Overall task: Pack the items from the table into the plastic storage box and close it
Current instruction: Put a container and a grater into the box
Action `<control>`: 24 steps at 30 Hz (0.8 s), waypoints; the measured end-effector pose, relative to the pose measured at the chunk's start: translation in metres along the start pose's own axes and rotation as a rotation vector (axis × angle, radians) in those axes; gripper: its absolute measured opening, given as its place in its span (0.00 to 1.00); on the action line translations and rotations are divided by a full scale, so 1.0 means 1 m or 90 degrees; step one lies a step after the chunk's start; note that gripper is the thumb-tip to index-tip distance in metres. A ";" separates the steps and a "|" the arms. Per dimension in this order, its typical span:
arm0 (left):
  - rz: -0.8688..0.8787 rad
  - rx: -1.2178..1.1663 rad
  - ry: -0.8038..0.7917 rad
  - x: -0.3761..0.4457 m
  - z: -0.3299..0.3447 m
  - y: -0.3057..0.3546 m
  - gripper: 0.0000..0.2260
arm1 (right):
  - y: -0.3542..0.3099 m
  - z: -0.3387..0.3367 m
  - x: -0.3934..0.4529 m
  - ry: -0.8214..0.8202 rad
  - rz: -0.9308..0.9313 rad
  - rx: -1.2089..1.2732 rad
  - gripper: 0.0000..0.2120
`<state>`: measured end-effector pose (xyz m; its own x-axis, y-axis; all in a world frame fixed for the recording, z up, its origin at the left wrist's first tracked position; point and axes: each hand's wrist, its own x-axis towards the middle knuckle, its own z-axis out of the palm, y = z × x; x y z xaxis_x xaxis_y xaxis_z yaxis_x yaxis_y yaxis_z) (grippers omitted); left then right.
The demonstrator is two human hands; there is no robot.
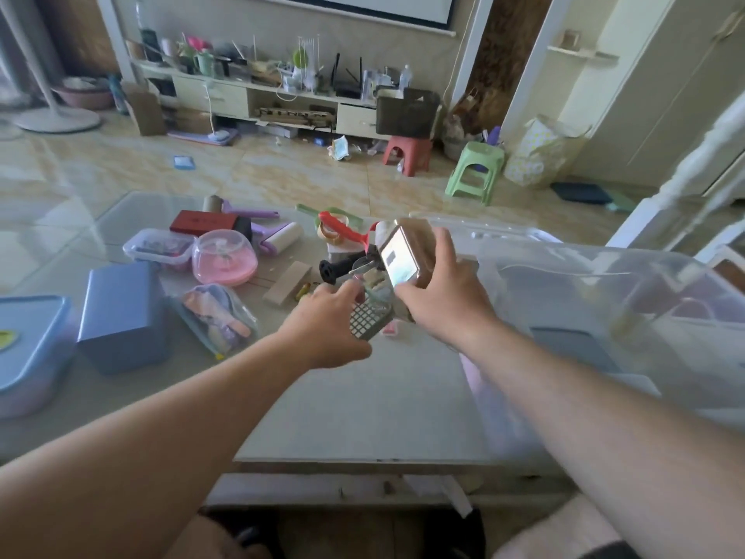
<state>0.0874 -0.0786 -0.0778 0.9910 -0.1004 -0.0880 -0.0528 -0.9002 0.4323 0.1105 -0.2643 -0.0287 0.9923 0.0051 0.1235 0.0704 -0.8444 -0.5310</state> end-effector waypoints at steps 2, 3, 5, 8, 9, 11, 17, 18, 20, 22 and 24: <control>0.041 0.000 0.045 -0.005 -0.024 0.021 0.34 | -0.006 -0.043 0.001 0.053 -0.085 0.013 0.42; 0.065 -0.003 0.065 -0.007 -0.034 0.033 0.35 | -0.006 -0.066 0.001 0.076 -0.123 0.001 0.42; 0.111 0.003 0.101 -0.009 -0.052 0.064 0.35 | 0.007 -0.115 0.001 0.112 -0.175 -0.056 0.42; 0.169 0.029 0.114 -0.005 -0.068 0.117 0.34 | 0.050 -0.176 0.000 0.130 -0.166 -0.119 0.42; 0.190 0.041 0.111 -0.001 -0.070 0.134 0.33 | 0.068 -0.191 0.000 0.129 -0.145 -0.127 0.42; 0.229 0.062 0.095 0.010 -0.065 0.167 0.33 | 0.109 -0.212 -0.001 0.120 -0.098 -0.147 0.43; 0.325 0.109 0.039 0.056 -0.016 0.248 0.34 | 0.228 -0.231 -0.001 0.019 0.058 -0.241 0.42; 0.341 0.114 0.025 0.065 -0.005 0.259 0.34 | 0.245 -0.230 0.001 -0.003 0.072 -0.263 0.40; 0.363 0.138 -0.010 0.083 0.019 0.281 0.35 | 0.272 -0.228 0.006 -0.048 0.114 -0.312 0.38; 0.372 0.176 -0.059 0.101 0.040 0.302 0.37 | 0.291 -0.226 0.014 -0.101 0.141 -0.354 0.36; 0.372 0.196 -0.117 0.116 0.059 0.321 0.36 | 0.303 -0.223 0.022 -0.167 0.170 -0.367 0.31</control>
<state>0.1785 -0.4037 -0.0020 0.7542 -0.6517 -0.0805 -0.6316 -0.7536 0.1821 0.1309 -0.6398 0.0002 0.9651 -0.1742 -0.1958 -0.1725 -0.9847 0.0254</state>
